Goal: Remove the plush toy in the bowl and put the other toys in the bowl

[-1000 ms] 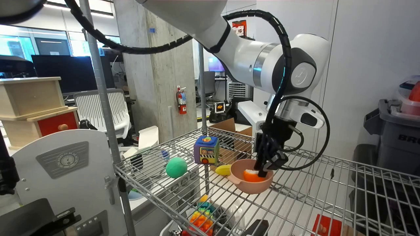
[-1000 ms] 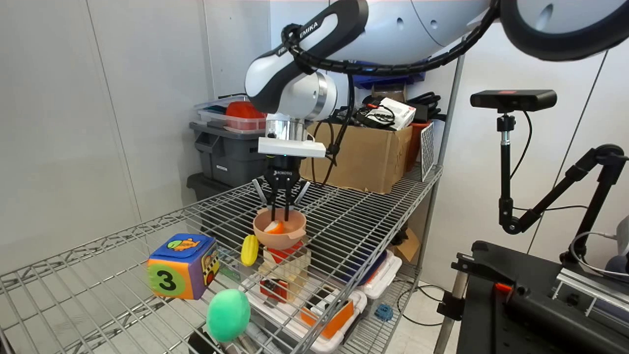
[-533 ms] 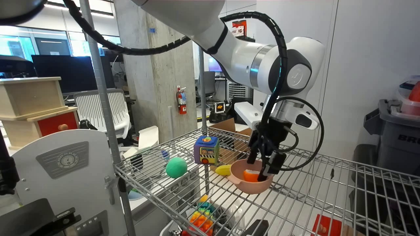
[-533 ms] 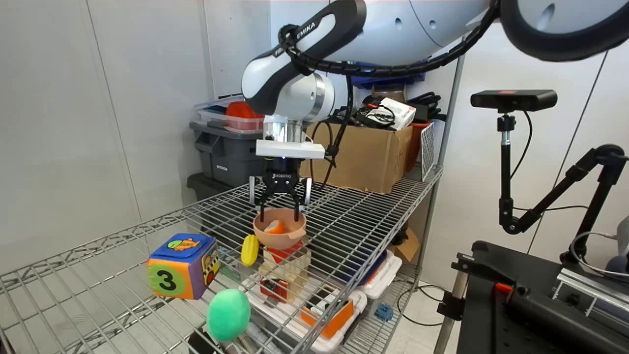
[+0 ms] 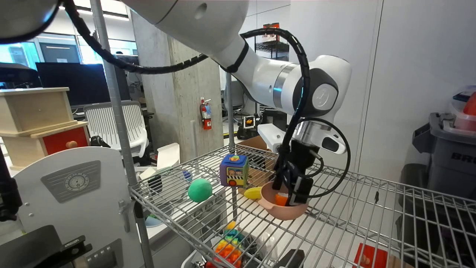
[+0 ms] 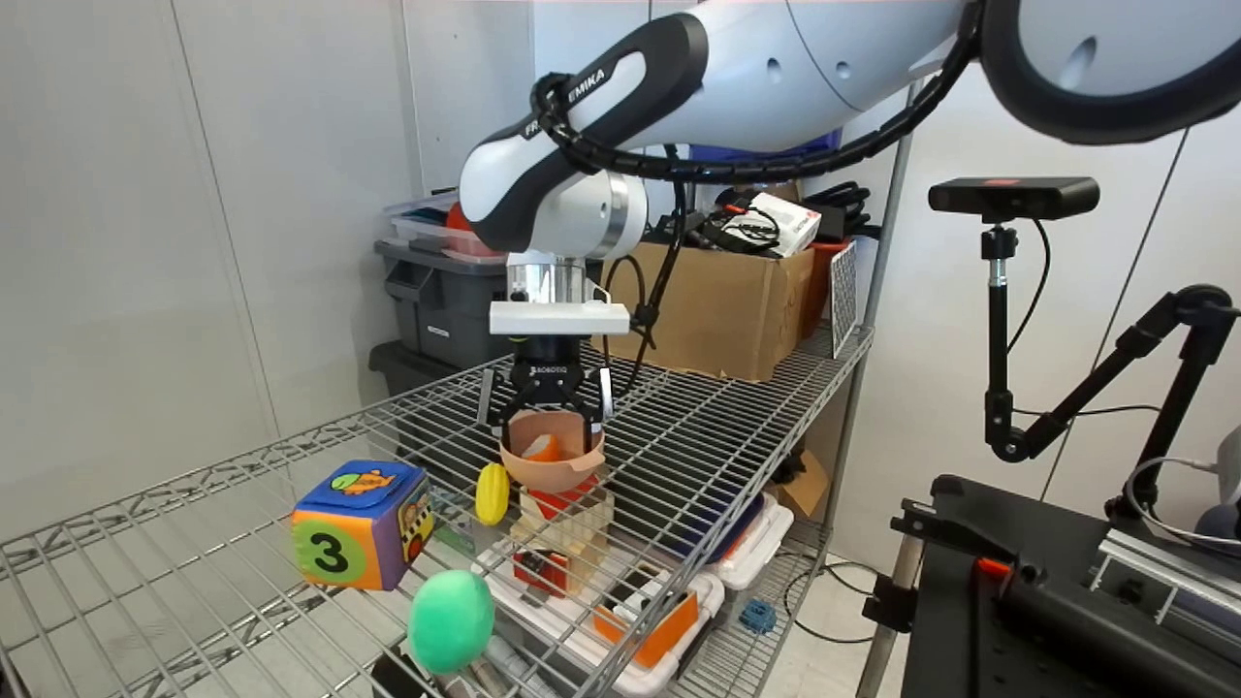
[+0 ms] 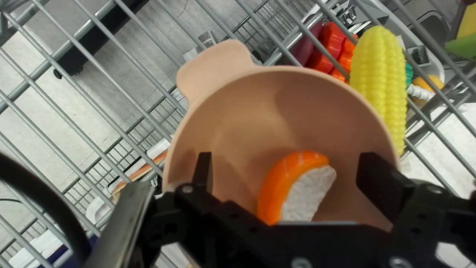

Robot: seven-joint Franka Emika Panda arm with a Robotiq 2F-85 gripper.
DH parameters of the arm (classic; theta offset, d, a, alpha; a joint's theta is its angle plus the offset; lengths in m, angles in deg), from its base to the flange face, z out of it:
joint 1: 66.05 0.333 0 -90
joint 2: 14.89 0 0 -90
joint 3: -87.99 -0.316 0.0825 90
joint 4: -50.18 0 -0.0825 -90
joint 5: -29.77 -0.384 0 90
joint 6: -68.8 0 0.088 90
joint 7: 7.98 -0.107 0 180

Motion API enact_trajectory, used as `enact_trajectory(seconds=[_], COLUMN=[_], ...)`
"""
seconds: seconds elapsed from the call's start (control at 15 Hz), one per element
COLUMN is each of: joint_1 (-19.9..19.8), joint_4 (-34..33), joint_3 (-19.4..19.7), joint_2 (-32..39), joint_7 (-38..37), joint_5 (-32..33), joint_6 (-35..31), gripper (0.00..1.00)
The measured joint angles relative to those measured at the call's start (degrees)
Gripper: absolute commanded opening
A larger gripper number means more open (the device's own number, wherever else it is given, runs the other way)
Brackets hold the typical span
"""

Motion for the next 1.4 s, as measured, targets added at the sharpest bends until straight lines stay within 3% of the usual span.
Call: enact_trajectory(seconds=[0.4,0.53,0.8,1.13,1.4], joint_1=[0.4,0.4,0.8,0.8,-3.2], joint_4=[0.0,0.0,1.1,7.8,5.6], joint_3=[1.3,1.7,2.1,3.4,4.2], joint_2=[0.3,0.3,-2.3,-13.4,-16.1], joint_7=[-1.1,-1.1,-0.2,2.0,-1.7], joint_5=[0.4,0.4,0.4,0.4,0.4], joint_6=[0.1,0.1,0.1,-0.8,0.6], gripper=[0.20,0.10,0.10,0.10,0.10])
